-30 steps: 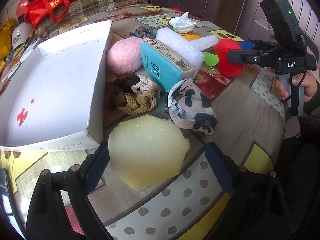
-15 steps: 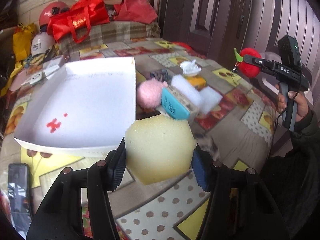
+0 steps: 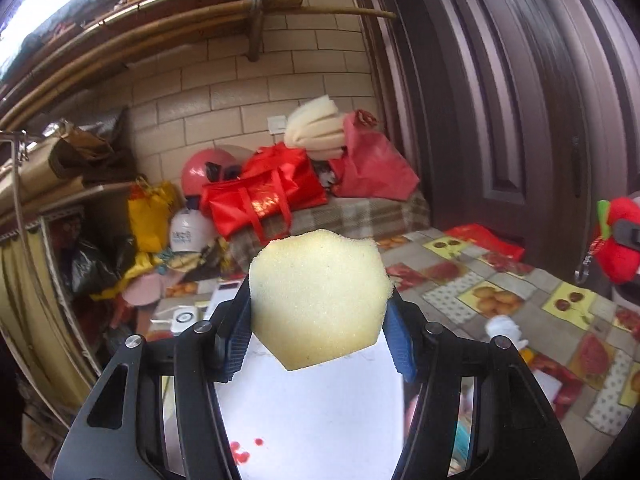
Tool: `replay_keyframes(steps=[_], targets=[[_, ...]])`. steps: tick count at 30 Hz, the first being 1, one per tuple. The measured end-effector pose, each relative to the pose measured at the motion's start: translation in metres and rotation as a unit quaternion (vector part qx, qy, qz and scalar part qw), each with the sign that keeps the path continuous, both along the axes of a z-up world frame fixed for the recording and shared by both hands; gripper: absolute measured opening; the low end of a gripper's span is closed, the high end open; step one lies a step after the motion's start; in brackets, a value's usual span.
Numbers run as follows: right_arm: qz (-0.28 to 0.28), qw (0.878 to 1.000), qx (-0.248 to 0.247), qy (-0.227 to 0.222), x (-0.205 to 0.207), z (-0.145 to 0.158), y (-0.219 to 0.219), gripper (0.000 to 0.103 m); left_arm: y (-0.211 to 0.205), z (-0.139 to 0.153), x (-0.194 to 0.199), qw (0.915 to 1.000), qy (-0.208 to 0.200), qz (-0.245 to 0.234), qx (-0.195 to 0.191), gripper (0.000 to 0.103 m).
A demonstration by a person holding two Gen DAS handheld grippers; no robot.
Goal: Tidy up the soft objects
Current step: 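Carry the sponge with the left tool while the right tool carries the apple over the white box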
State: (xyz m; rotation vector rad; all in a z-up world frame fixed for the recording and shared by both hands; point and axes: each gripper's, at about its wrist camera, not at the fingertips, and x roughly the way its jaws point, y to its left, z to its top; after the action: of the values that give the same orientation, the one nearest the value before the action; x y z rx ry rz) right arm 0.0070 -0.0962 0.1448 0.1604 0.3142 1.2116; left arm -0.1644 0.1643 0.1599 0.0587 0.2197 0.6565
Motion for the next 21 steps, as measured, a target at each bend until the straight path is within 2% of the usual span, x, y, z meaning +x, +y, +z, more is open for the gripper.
replay_keyframes(steps=[4,8,12,15,18,21], targets=[[0.005,1.0,-0.008,-0.017,-0.009,-0.003,0.01,0.057,0.026,-0.031,0.005,0.9984,-0.011,0.01,-0.054,0.058],[0.005,1.0,-0.012,-0.005,-0.003,-0.004,0.022,0.057,0.041,-0.065,0.014,0.9958,0.01,0.011,-0.09,0.058],[0.009,1.0,-0.011,0.007,-0.003,0.001,0.034,0.057,0.048,-0.066,0.011,0.9945,0.001,0.013,-0.103,0.058],[0.015,1.0,-0.014,-0.008,-0.01,0.009,0.048,0.057,0.053,-0.066,0.004,0.9929,-0.009,0.018,-0.117,0.058],[0.025,0.999,-0.019,-0.024,-0.02,0.015,0.062,0.058,0.069,-0.07,-0.002,0.9884,-0.015,0.022,-0.15,0.058],[0.039,0.998,-0.028,-0.027,-0.025,0.017,0.079,0.058,0.086,-0.075,-0.008,0.9802,-0.026,0.022,-0.195,0.058]])
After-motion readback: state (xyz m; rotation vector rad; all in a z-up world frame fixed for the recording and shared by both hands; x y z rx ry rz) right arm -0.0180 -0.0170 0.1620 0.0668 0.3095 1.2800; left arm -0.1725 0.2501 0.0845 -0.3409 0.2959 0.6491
